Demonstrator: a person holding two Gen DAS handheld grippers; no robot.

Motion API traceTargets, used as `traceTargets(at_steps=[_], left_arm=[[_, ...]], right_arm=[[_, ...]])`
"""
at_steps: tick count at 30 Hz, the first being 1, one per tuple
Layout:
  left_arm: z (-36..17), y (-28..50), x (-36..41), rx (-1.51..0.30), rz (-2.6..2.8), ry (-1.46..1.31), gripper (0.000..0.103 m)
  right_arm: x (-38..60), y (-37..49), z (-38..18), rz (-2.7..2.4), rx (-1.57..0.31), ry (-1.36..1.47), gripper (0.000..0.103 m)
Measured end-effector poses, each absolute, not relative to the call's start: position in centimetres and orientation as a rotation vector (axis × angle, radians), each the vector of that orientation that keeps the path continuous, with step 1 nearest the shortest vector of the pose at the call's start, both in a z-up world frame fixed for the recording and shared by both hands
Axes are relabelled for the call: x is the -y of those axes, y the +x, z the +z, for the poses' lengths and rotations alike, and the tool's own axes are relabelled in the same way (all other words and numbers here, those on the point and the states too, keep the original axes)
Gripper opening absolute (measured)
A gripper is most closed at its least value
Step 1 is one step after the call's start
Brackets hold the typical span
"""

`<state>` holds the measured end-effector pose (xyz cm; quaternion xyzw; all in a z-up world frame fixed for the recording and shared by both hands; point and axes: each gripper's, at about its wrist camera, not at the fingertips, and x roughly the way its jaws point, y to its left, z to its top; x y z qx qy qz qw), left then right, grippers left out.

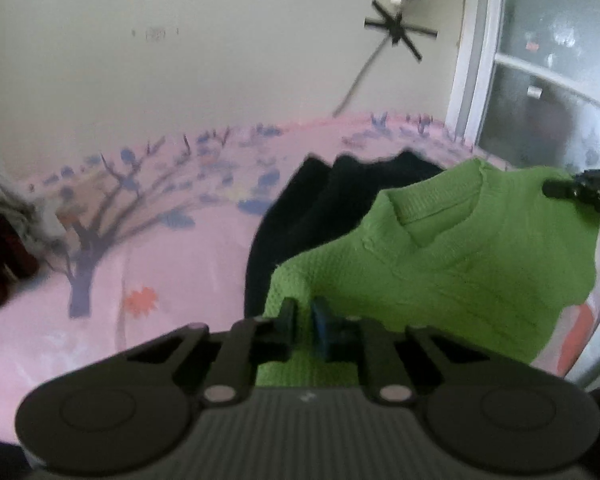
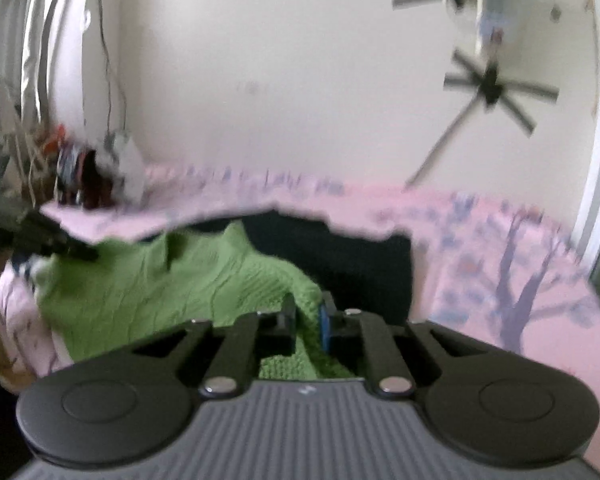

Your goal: Fold small clothes

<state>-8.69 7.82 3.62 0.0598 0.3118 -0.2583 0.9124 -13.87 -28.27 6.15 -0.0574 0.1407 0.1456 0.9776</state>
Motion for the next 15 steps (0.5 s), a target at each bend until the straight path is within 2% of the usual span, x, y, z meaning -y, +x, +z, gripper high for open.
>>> traceTargets(at_steps=[3, 9, 15], left_arm=[[6.5, -9.8, -9.0, -0.555, -0.516, 0.073, 0.008], [16.1, -15.1, -12.2, -0.203, -0.443, -0.036, 0.007], [24.5, -20.9, -11.7, 0.111, -0.355, -0.025, 0.007]], right_arm=[[27.4, -14.6, 9.0, 0.271, -0.146, -0.164, 0.004], [25.8, -17.2, 16.5, 0.274, 0.181, -0.21, 0.004], [25.1, -20.8, 24.7, 0.288, 0.469, -0.201, 0.004]])
